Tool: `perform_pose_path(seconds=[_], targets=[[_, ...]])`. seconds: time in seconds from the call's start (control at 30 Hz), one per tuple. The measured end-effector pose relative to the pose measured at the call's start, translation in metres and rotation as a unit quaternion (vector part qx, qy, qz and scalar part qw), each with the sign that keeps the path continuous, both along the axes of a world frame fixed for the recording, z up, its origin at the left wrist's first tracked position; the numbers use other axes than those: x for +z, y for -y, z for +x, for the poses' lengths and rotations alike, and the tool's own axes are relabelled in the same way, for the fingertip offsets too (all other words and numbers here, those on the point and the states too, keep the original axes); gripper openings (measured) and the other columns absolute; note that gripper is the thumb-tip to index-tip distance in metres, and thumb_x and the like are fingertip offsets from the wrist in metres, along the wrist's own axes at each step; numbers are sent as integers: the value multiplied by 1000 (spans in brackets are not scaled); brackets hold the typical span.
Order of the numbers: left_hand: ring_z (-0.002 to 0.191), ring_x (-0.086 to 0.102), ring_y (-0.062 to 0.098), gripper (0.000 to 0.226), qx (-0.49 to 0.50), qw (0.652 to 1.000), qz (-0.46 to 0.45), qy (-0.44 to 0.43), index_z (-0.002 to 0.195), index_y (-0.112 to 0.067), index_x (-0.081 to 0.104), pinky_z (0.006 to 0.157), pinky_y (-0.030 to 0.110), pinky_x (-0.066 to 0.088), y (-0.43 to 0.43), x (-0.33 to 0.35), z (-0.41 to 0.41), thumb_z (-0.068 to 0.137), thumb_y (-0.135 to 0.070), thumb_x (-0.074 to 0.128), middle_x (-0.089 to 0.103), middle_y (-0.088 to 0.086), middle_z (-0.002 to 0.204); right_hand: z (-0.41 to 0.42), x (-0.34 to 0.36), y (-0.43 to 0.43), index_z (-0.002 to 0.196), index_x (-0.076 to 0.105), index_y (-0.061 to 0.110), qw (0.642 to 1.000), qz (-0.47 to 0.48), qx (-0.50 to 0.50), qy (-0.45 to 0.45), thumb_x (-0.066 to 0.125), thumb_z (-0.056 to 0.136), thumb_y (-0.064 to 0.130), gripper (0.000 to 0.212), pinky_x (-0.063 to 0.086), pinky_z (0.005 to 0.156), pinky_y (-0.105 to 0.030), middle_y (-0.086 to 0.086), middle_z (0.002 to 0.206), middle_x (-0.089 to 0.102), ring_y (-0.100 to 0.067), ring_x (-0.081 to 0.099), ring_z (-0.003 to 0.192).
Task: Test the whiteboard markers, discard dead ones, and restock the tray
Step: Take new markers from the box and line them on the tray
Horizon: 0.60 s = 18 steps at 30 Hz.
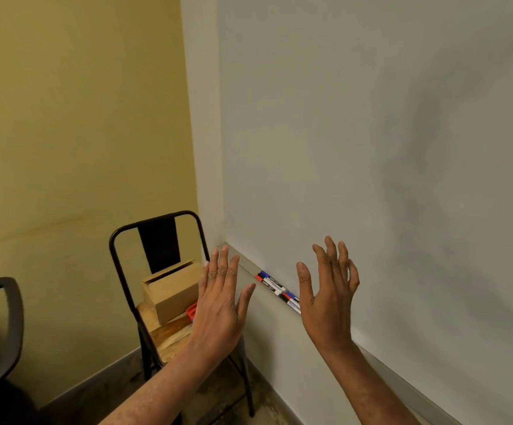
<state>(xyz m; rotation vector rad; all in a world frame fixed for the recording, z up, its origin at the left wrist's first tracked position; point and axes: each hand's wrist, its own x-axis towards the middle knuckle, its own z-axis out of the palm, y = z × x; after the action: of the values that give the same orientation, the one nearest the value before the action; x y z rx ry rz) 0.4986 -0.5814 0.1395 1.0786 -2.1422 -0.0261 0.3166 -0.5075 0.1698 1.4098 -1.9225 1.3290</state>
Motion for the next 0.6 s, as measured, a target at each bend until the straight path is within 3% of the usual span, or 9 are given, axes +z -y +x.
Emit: perform_pose_path(seconds=[0.3, 0.4, 0.5, 0.6], targets=[[155, -15, 10, 67, 86, 994, 65, -11, 162, -23, 8, 127, 36, -5, 72, -37, 47, 105, -57, 21, -8, -3, 170, 30, -32, 97, 138, 51, 20, 993, 60, 101, 14, 43, 100, 47, 47, 30, 115, -54, -3, 158, 38, -19, 21, 151], [154, -17, 8, 76, 117, 985, 127, 10, 162, -25, 7, 128, 39, -1, 115, -59, 72, 99, -68, 7, -7, -4, 170, 49, -45, 136, 139, 48, 23, 987, 85, 134, 4, 39, 101, 49, 47, 28, 118, -52, -1, 159, 36, -19, 20, 152], [156, -2, 13, 88, 119, 971, 198, 54, 162, -23, 14, 128, 38, 2, 161, -75, 96, 91, -74, -3, 11, 0, 170, 67, -60, 176, 141, 47, 24, 982, 116, 146, -12, 37, 101, 50, 48, 22, 121, -47, 2, 161, 31, -16, 15, 153], [155, 16, 16, 81, 97, 953, 272, 93, 160, -21, 21, 128, 40, 13, 208, -89, 116, 96, -71, 11, 24, 2, 167, 87, -74, 218, 143, 44, 26, 977, 156, 148, -10, 32, 102, 53, 51, 20, 121, -46, 4, 162, 28, -14, 11, 153]])
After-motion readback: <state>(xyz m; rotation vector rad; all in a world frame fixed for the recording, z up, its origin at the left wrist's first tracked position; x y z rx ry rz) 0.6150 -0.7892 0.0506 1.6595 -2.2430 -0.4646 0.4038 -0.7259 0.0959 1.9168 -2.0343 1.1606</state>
